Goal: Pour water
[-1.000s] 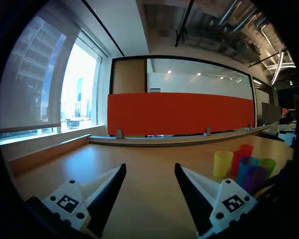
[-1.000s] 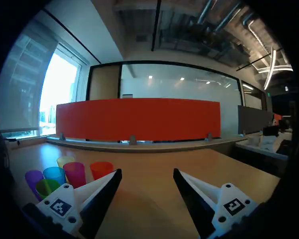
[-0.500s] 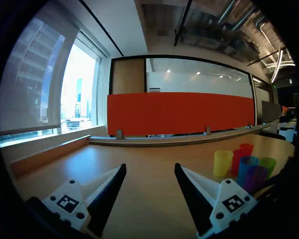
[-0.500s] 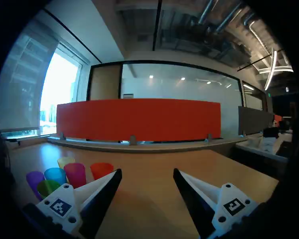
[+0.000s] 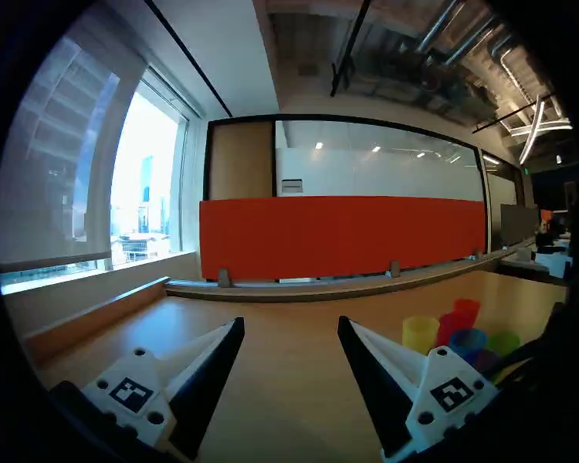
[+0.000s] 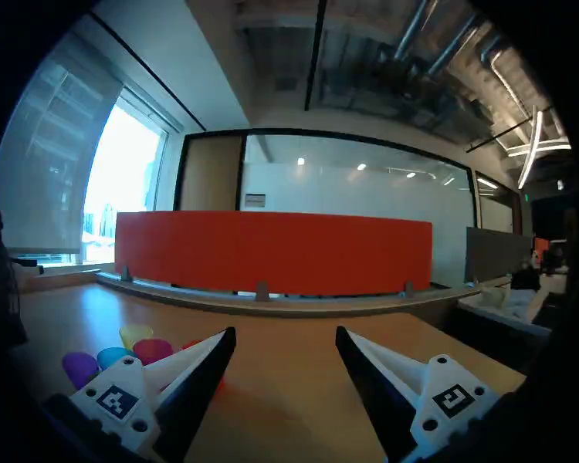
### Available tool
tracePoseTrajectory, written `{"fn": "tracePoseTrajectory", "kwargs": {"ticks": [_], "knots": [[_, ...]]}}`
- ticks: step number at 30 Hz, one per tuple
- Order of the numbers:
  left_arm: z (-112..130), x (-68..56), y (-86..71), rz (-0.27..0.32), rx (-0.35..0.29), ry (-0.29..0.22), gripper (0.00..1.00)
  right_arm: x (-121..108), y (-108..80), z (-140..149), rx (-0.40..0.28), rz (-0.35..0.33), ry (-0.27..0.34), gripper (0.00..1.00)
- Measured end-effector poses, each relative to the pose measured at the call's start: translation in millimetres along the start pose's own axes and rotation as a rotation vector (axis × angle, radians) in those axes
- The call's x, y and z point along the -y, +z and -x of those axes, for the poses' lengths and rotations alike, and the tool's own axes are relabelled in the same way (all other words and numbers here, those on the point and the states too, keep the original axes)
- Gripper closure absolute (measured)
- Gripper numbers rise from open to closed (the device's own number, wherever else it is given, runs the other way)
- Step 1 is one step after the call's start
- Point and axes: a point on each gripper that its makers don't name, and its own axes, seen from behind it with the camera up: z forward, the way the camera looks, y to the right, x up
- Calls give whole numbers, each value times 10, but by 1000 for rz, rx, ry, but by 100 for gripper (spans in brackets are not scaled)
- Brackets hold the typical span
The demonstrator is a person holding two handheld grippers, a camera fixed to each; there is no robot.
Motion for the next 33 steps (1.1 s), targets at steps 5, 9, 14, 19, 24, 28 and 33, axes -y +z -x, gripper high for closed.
{"fn": "tracePoseTrajectory", "kwargs": {"ticks": [5, 9, 14, 19, 24, 28, 33], "knots": [[-86, 33, 6, -12, 2, 7, 11, 30, -24, -99, -9, -8, 11, 0], [-164, 38, 10, -15, -6, 26, 11, 39, -45, -137, -11, -11, 5, 0], [-200, 1, 15, -2, -5, 35, 10, 63, -49, -193, -14, -10, -20, 0], [-207, -32, 15, 18, 5, 36, 11, 138, -38, -222, -12, -35, -45, 0], [-198, -85, 16, 52, 25, 34, 11, 237, -28, -242, 2, -77, -56, 0], [-178, -166, 13, 97, 49, 39, 11, 320, -25, -247, 21, -123, -62, 0], [-165, -322, 4, 170, 75, 47, 11, 447, -36, -271, 47, -196, -82, 0]]}}
